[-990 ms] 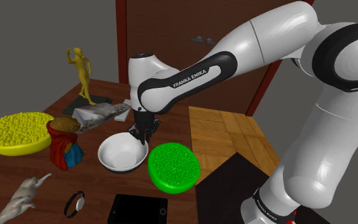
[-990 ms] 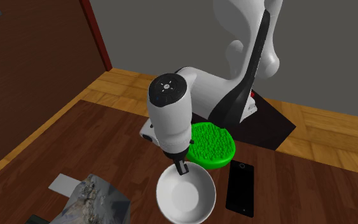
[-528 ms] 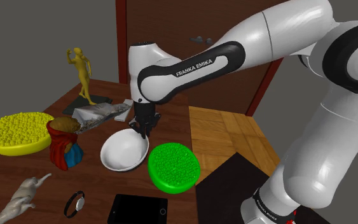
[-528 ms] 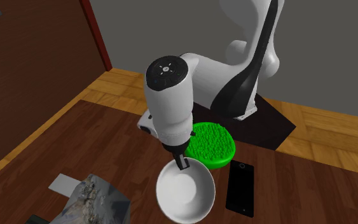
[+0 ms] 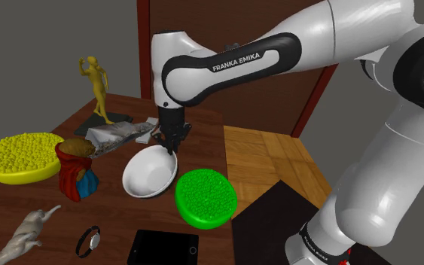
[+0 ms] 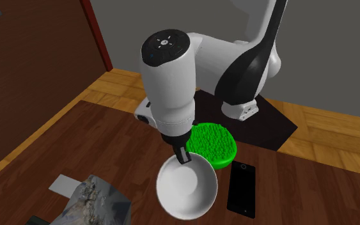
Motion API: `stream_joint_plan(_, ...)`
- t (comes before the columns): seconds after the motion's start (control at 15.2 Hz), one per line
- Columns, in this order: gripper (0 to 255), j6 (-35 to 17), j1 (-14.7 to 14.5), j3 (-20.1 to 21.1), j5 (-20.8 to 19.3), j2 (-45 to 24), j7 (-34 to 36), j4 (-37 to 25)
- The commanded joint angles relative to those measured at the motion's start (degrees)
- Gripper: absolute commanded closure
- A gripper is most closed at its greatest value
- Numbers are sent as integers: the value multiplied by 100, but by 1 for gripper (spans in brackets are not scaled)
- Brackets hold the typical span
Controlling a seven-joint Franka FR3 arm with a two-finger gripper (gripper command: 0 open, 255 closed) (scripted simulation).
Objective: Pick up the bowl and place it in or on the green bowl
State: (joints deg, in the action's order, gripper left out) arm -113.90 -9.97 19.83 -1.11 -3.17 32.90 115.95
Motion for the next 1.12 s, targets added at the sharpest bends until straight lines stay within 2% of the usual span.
stream_joint_plan(0.0,255,146,10,-5,30,81,-31,-72)
stream_joint_plan(1.06,255,1296,27,-17,120,336,-98,-982)
